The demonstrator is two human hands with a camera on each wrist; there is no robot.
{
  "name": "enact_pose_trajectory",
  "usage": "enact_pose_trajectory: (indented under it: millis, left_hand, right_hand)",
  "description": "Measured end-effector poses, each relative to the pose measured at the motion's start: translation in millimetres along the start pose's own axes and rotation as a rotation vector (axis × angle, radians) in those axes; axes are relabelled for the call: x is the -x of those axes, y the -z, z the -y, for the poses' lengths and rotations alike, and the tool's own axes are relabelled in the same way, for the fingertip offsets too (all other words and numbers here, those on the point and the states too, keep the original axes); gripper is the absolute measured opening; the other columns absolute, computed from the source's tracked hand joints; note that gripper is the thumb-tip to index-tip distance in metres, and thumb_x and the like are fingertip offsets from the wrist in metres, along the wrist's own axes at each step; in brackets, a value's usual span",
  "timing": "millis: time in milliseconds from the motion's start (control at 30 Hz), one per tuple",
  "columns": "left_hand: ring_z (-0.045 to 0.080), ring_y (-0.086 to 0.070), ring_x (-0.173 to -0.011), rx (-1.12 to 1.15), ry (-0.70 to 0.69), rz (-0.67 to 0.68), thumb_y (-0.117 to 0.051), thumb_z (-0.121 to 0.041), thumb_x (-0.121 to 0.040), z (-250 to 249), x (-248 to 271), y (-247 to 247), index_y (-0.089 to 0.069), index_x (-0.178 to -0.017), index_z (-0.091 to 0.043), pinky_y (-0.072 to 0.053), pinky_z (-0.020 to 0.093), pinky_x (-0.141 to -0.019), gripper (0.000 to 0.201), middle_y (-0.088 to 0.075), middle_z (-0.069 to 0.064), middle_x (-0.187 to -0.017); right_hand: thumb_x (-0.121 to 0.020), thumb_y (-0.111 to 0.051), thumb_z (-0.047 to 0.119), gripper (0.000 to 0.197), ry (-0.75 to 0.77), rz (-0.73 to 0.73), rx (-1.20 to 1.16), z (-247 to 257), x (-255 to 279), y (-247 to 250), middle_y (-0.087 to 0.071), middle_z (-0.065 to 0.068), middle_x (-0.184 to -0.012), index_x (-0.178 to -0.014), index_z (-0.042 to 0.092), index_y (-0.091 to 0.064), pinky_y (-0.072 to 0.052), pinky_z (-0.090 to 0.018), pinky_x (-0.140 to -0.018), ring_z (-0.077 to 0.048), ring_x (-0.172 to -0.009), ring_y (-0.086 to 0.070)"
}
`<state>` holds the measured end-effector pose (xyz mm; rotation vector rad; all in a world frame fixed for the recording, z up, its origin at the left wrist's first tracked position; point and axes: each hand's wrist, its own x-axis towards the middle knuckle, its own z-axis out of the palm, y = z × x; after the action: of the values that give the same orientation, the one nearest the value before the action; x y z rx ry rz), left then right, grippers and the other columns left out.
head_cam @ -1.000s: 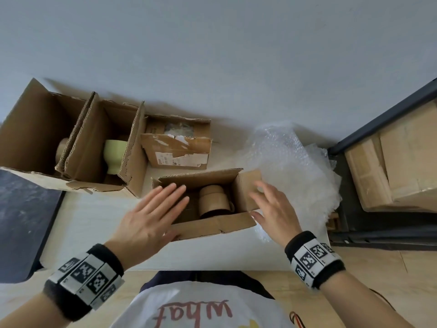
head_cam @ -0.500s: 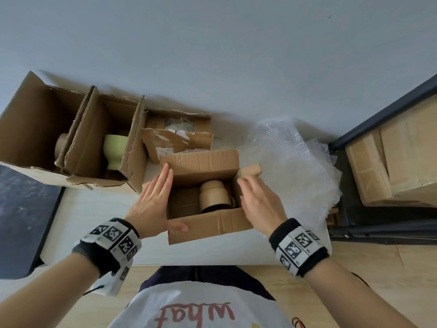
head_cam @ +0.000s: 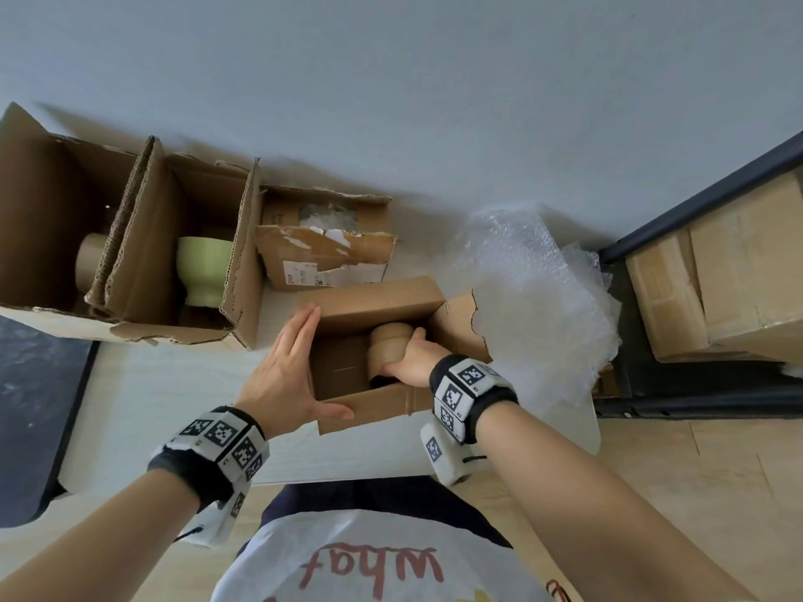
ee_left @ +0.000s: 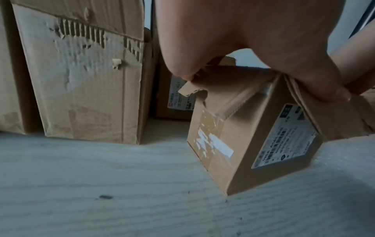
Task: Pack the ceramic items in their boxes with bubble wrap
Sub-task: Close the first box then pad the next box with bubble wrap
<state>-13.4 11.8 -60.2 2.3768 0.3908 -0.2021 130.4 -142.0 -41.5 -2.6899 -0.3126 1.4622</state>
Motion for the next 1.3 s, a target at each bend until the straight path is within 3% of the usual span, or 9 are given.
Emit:
enact_pose_trajectory:
  millis: [300,433,500,633,733,833,900,1067,1300]
  left_hand:
    - [0.011,0.000,-0.144,-0.026,-0.041,0.005,-0.083,-0.062,-0.047,2,-3,1,-0.002,-0.151,-0.017,-0.011,0.027,-0.113,0.140,-0.001,-0.008,-0.158]
    - [0.014,-0.005,-0.143,-0.087,-0.041,-0.008,-0.084,-0.062,-0.045,1,-4,4,-0.009,-0.150,-0.013,-0.008,0.030,-0.112,0.138,-0.010,0.000,-0.156]
    - [0.018,-0.007,-0.144,-0.113,-0.038,-0.005,-0.084,-0.061,-0.044,0,-5,5,-0.010,-0.149,-0.013,-0.008,0.029,-0.112,0.138,-0.012,0.002,-0.156]
    - [0.022,-0.010,-0.144,-0.143,-0.036,0.012,-0.083,-0.063,-0.044,1,-8,5,-0.011,-0.149,-0.013,-0.009,0.030,-0.112,0.137,-0.013,0.005,-0.156]
    - [0.020,-0.009,-0.144,-0.133,-0.038,0.033,-0.083,-0.063,-0.044,3,-9,7,-0.010,-0.150,-0.013,-0.010,0.031,-0.112,0.138,-0.012,0.004,-0.156]
    - [0.020,-0.010,-0.144,-0.132,-0.043,0.050,-0.083,-0.062,-0.044,4,-12,8,-0.009,-0.150,-0.015,-0.011,0.031,-0.112,0.137,-0.010,0.003,-0.156]
    - [0.021,-0.010,-0.144,-0.135,-0.038,0.061,-0.082,-0.063,-0.045,4,-13,9,-0.007,-0.150,-0.017,-0.012,0.032,-0.113,0.137,-0.008,0.002,-0.157]
    - [0.019,-0.010,-0.144,-0.142,-0.027,0.071,-0.078,-0.067,-0.043,7,-13,10,-0.004,-0.150,-0.020,-0.014,0.034,-0.114,0.138,-0.005,-0.002,-0.157]
    - [0.019,-0.012,-0.144,-0.161,0.012,0.090,-0.071,-0.073,-0.041,3,-12,11,-0.003,-0.150,-0.023,-0.017,0.034,-0.114,0.138,-0.003,-0.005,-0.158]
  right_hand:
    - [-0.080,-0.066,0.051,0.103,0.074,-0.033,0.019,8,3,-12,-0.058,-0.011,-0.122,-0.150,0.014,0.000,-0.054,-0.038,-0.082,-0.027,-0.098,-0.062]
    - [-0.088,-0.058,0.047,0.080,0.133,-0.054,0.028,8,21,-4,-0.056,-0.011,-0.126,-0.147,0.011,-0.017,-0.052,-0.041,-0.088,-0.027,-0.105,-0.060]
    - [-0.092,-0.053,0.045,0.061,0.312,-0.197,-0.108,-3,36,5,-0.060,-0.005,-0.122,-0.140,0.014,-0.034,-0.053,-0.036,-0.086,-0.019,-0.101,-0.061]
    - [-0.092,-0.054,0.038,0.032,0.642,-0.756,-0.374,-49,59,41,-0.064,0.009,-0.091,-0.113,0.014,-0.059,-0.045,-0.006,-0.072,-0.001,-0.079,-0.057]
    - [-0.093,-0.054,0.036,0.032,0.454,-0.835,-0.292,-102,39,68,-0.065,-0.001,-0.107,-0.112,0.011,-0.060,-0.042,-0.011,-0.081,-0.011,-0.097,-0.059]
    - [-0.090,-0.059,0.040,0.053,0.142,-0.672,-0.025,-146,3,75,-0.048,-0.009,-0.137,-0.133,0.011,-0.047,-0.038,-0.038,-0.101,-0.026,-0.125,-0.045]
    - [-0.087,-0.063,0.042,0.068,0.057,-0.574,0.080,-160,-13,71,-0.034,-0.011,-0.145,-0.141,0.012,-0.034,-0.035,-0.043,-0.102,-0.030,-0.132,-0.036]
    - [-0.085,-0.066,0.033,0.065,0.018,-0.578,0.169,-167,-33,59,-0.035,-0.013,-0.138,-0.137,0.011,-0.035,-0.039,-0.042,-0.097,-0.030,-0.124,-0.040]
    - [-0.093,-0.055,0.019,0.019,0.063,-0.710,0.112,-171,-38,67,-0.054,-0.014,-0.111,-0.107,0.007,-0.059,-0.042,-0.033,-0.072,-0.032,-0.097,-0.055]
